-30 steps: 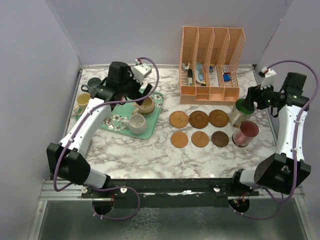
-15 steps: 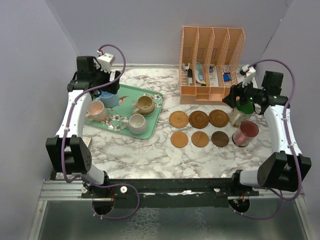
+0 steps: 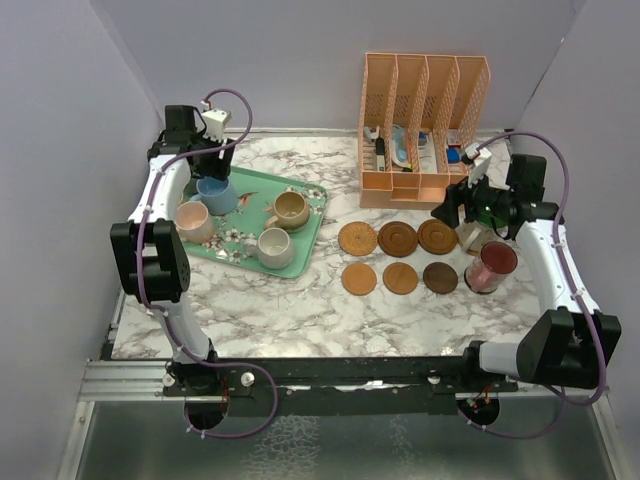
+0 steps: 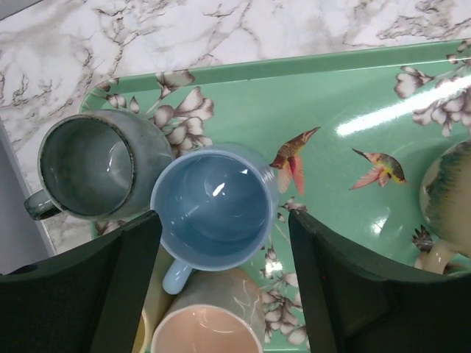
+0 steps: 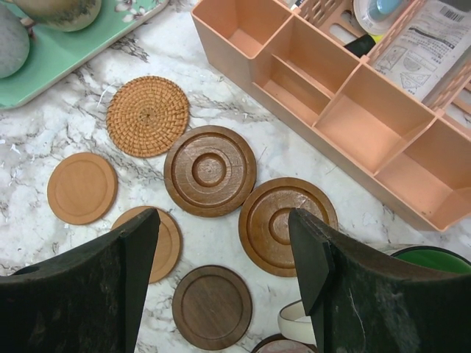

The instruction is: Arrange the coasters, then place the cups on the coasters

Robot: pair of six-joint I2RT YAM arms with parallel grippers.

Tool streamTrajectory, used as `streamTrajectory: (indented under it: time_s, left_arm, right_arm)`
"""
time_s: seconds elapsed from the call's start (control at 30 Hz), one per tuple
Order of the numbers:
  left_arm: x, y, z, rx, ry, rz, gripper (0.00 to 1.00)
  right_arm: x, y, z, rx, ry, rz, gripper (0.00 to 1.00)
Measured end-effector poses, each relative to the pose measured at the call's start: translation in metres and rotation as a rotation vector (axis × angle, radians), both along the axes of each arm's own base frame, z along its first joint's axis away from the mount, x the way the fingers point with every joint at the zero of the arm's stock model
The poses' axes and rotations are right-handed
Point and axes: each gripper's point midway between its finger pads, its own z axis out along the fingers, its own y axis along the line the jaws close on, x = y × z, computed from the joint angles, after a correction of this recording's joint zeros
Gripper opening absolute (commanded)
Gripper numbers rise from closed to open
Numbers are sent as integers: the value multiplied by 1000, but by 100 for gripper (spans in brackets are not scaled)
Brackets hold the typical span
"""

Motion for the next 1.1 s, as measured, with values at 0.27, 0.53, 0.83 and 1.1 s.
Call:
streamTrajectory:
  time_s: [0.27, 0.53, 0.83, 1.1]
  left_arm:
    - [5, 22, -14, 62, 37, 51, 57]
    - [-2, 54, -30, 80, 92, 125, 55]
    - [-4, 59, -69, 73, 185, 142, 48]
    - [6, 55, -74, 32, 194, 156, 44]
  right_arm:
    - [0, 1, 2, -1, -13, 6, 70]
    - [3, 0, -5, 1, 9, 6, 70]
    - [4, 0, -9, -1, 19, 9, 69]
    - [4, 1, -11, -1, 24, 12, 68]
